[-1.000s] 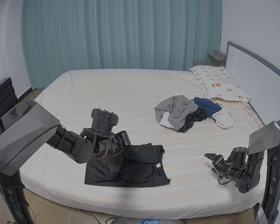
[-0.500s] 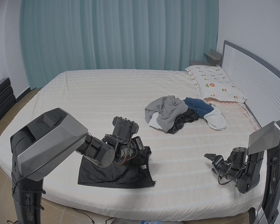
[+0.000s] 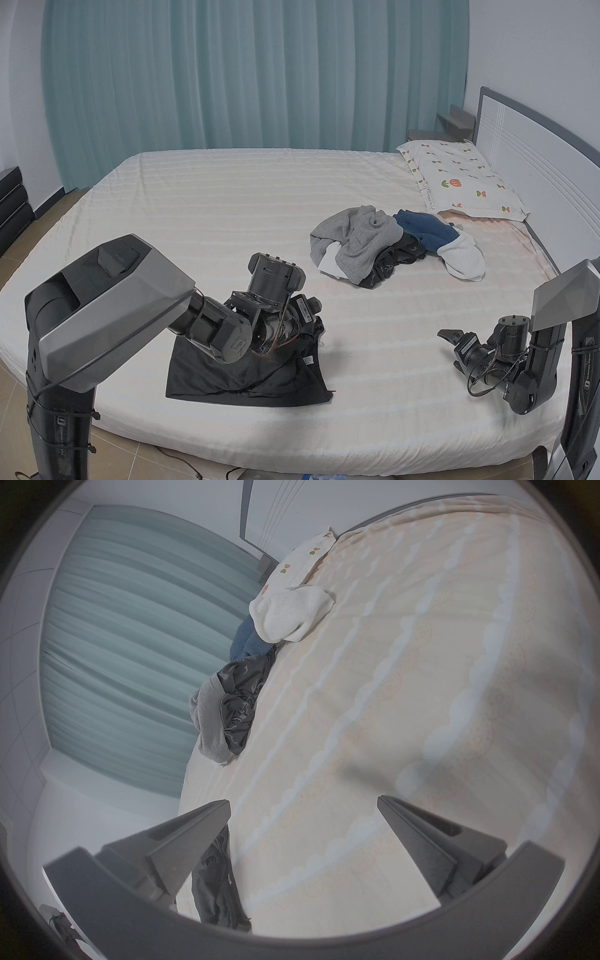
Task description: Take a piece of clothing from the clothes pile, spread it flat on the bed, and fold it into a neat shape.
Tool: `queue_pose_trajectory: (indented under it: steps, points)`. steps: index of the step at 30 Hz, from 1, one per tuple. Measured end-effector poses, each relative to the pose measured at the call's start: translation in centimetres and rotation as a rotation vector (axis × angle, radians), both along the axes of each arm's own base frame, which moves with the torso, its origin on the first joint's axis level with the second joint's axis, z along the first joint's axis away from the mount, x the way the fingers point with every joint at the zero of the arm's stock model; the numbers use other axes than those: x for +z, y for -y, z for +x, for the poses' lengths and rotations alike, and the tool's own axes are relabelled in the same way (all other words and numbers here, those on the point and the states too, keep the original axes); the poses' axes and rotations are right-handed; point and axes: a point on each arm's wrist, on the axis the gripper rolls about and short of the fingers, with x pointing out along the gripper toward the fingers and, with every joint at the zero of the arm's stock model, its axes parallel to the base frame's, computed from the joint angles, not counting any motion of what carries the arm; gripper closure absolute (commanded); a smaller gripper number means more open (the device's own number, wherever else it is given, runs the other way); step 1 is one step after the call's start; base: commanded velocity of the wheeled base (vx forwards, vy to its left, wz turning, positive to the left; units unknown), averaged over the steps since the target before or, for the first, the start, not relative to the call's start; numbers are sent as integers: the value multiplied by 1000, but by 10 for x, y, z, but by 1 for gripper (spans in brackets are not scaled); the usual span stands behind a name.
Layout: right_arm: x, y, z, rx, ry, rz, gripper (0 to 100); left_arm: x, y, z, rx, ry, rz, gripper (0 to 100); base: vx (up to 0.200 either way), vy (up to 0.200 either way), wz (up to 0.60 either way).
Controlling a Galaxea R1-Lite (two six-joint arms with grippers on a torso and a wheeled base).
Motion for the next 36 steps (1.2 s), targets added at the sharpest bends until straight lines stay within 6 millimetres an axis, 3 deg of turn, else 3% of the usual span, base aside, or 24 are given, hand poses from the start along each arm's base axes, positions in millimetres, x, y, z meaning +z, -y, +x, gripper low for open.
queue_pose_trajectory:
  steps: [8,18,27,36]
  points:
    - [-1,0,-1,1,-4,0,0,6,-26,-17,61,-48,-28,0,0,0,0]
    - [-2,-1,-2,6,-13,-1,0,-2,-87,-36,199,-94,-188,0,0,0,0]
    - [-2,-1,-3,5,-14,0,0,-19,-136,-42,285,-156,-336,0,-133,0,0]
    - [-2,-1,-3,8,-15,0,0,-24,-156,-38,333,-159,-359,0,0,0,0]
